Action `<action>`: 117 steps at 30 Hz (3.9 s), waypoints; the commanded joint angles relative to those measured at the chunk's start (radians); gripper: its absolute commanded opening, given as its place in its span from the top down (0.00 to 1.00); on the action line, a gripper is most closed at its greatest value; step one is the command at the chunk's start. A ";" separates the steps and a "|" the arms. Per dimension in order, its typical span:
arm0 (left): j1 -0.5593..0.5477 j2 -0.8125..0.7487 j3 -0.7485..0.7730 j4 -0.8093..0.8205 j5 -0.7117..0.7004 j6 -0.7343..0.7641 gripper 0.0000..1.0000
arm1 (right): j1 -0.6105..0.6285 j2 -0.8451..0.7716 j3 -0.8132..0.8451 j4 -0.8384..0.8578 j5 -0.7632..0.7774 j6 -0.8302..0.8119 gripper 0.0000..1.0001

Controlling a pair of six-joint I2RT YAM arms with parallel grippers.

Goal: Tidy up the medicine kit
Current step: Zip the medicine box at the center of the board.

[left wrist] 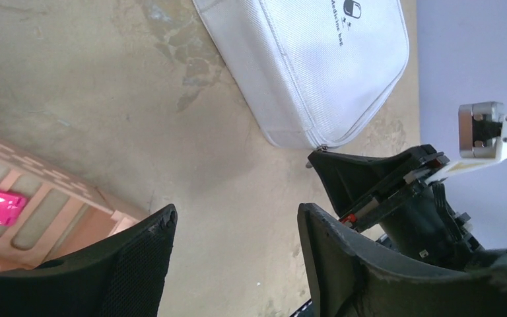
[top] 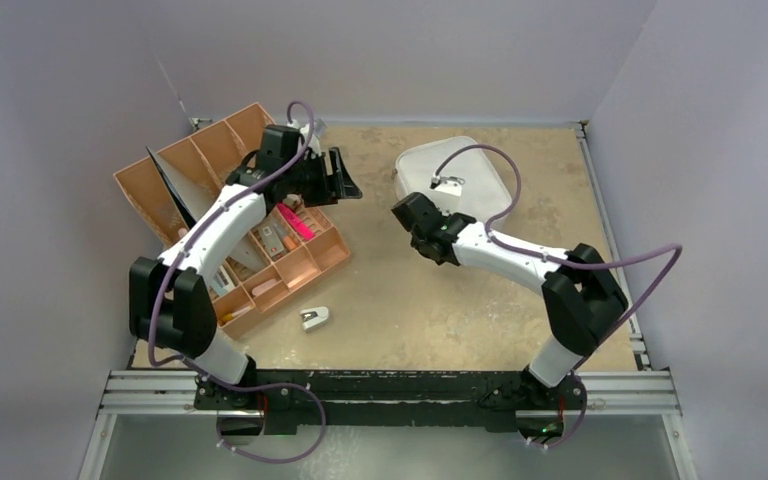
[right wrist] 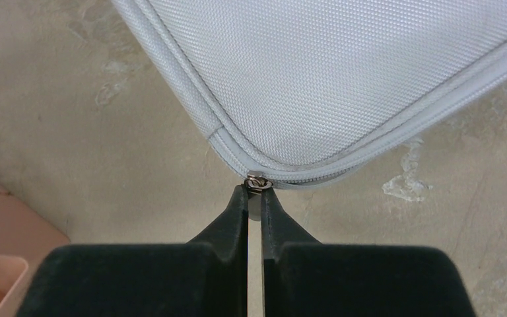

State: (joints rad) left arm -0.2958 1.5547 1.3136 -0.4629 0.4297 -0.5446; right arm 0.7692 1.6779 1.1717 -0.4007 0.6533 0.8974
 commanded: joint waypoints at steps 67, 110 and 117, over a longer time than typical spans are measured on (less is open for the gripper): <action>-0.231 0.578 0.290 0.216 -0.001 -0.200 0.96 | -0.203 -0.228 -0.573 0.707 -0.517 -0.282 1.00; -0.213 0.651 0.349 0.023 -0.153 -0.037 1.00 | -0.592 -0.508 -0.713 0.524 -0.848 -0.163 1.00; -0.215 0.642 0.346 0.047 -0.109 -0.055 1.00 | -0.583 -0.540 -0.616 0.420 -0.859 -0.343 0.79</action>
State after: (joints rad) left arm -0.5369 2.1460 1.6760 -0.3340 0.4492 -0.6685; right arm 0.1802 1.1763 0.4801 0.1223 -0.2249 0.6865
